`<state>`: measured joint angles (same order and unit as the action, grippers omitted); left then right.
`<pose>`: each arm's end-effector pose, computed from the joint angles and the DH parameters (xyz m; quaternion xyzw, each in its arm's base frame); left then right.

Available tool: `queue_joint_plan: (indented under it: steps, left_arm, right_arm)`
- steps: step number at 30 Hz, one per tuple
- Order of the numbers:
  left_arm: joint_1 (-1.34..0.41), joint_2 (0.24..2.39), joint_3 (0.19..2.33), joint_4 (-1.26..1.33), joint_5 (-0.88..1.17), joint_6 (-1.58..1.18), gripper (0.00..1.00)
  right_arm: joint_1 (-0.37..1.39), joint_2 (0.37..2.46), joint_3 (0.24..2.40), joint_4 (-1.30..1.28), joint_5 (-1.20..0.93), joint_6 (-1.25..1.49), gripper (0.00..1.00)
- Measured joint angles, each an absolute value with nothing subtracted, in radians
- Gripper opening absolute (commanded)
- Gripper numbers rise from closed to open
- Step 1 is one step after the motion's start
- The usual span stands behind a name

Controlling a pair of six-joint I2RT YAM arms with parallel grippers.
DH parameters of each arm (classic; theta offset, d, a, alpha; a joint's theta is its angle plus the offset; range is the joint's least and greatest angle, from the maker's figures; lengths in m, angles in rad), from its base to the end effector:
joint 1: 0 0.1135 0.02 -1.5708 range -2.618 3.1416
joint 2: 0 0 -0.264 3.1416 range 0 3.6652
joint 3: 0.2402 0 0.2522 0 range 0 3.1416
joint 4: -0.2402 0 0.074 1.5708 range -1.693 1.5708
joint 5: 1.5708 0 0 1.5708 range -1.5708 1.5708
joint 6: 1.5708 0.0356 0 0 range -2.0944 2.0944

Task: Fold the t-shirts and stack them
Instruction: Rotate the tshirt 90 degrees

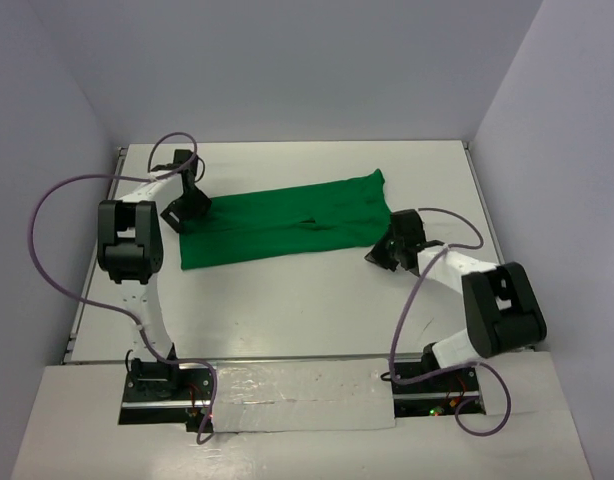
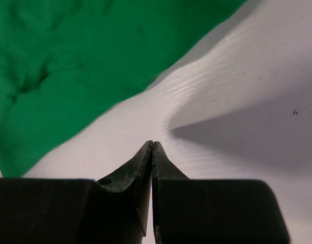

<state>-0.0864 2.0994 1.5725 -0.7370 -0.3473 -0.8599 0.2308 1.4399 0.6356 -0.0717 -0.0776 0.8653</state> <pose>0.4270 -0.0248 0.1677 -0.3916 0.8915 0.0834 0.2118 0.2610 0.0642 0.1563 0.2806 0.8968 0.2084 0.2714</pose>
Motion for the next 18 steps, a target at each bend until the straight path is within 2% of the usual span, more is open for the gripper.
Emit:
queue_joint_plan:
  steps: [5,12,18]
  left_arm:
    - [-0.086,2.078,1.514,-0.707,-0.349,-0.879,0.85]
    - [-0.117,1.807,1.132,-0.633,-0.282,-0.911,0.84]
    - [-0.258,1.595,0.892,-0.625,-0.21,-0.984,0.84]
  right_arm:
    - [0.229,1.634,0.765,-0.031,-0.084,0.931,0.09]
    - [0.236,1.98,1.203,-0.094,-0.064,0.954,0.11]
    - [0.238,2.203,1.578,-0.247,-0.076,0.949,0.19]
